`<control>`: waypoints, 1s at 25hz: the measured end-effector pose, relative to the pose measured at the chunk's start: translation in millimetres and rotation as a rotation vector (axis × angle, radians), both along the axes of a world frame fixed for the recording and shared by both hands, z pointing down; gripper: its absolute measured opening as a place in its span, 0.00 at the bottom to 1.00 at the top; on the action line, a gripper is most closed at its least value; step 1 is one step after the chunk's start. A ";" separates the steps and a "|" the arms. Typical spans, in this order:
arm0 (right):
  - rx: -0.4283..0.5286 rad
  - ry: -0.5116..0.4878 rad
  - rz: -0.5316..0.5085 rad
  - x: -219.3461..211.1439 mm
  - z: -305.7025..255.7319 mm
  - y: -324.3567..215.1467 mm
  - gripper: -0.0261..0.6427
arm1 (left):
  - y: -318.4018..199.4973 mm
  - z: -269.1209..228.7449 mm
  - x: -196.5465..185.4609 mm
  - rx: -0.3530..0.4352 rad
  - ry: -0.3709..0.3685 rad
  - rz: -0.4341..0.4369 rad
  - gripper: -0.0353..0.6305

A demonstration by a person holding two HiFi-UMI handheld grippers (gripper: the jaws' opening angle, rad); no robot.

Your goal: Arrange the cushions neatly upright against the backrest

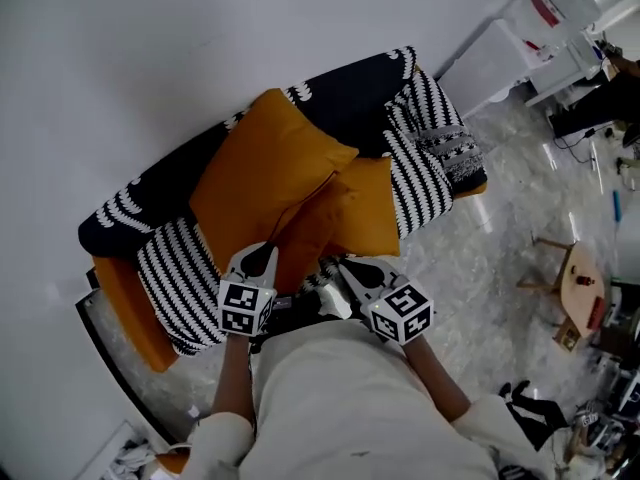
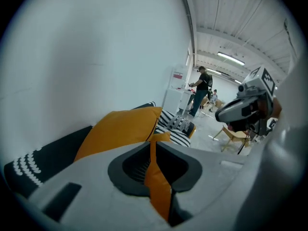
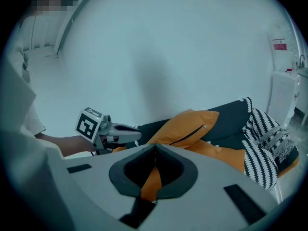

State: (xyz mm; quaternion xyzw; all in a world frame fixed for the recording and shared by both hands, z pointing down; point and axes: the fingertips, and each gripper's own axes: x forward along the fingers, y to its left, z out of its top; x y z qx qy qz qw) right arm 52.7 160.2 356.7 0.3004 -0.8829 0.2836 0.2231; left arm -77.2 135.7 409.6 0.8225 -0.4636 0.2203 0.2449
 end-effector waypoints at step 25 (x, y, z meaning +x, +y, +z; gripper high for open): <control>-0.093 0.110 0.182 -2.6 25.4 24.7 0.05 | -26.1 118.4 -7.9 -0.147 -0.235 0.166 0.50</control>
